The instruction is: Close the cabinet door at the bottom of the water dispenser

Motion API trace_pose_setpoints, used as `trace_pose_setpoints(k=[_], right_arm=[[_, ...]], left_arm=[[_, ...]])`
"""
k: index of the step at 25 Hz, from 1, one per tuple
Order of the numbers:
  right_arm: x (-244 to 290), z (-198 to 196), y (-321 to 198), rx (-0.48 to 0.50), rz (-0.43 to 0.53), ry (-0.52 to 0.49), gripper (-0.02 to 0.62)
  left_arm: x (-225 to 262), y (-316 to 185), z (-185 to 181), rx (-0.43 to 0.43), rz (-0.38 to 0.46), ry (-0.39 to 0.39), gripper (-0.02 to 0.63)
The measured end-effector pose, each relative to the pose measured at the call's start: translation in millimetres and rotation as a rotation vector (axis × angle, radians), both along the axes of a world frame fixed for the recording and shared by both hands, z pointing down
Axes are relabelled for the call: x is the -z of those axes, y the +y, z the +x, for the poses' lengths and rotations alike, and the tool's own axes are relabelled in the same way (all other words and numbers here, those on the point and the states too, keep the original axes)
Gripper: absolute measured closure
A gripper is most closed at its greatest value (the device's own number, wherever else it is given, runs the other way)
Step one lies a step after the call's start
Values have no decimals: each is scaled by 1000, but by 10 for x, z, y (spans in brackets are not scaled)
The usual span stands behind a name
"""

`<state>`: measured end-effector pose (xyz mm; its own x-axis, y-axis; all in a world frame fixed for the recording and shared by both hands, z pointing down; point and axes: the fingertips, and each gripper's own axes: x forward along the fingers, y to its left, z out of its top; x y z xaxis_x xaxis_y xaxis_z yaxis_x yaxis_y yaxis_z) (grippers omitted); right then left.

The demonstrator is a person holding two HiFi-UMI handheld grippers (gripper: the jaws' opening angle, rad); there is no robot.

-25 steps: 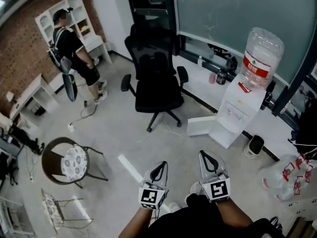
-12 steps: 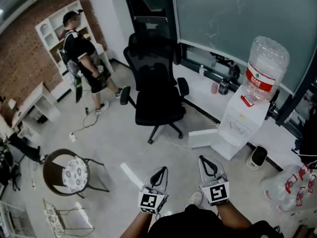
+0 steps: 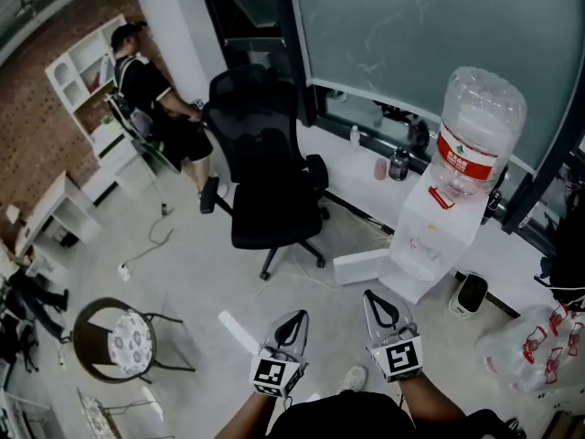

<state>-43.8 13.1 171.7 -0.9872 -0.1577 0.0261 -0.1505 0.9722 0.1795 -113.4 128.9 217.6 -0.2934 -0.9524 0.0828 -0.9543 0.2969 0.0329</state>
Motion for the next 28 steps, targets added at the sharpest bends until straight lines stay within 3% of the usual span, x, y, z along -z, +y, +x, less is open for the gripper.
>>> trace_pose_setpoints(k=[7, 17, 28], right_arm=[[-167, -1, -380, 28, -13, 26, 592], [-166, -74, -530, 35, -41, 23, 591], [-291, -390, -615, -40, -62, 79, 592]], left_arm=[[-88, -431, -39, 0, -11, 2, 588], [-150, -577, -81, -30, -80, 28, 588], [-167, -785, -586, -100, -91, 29, 588]])
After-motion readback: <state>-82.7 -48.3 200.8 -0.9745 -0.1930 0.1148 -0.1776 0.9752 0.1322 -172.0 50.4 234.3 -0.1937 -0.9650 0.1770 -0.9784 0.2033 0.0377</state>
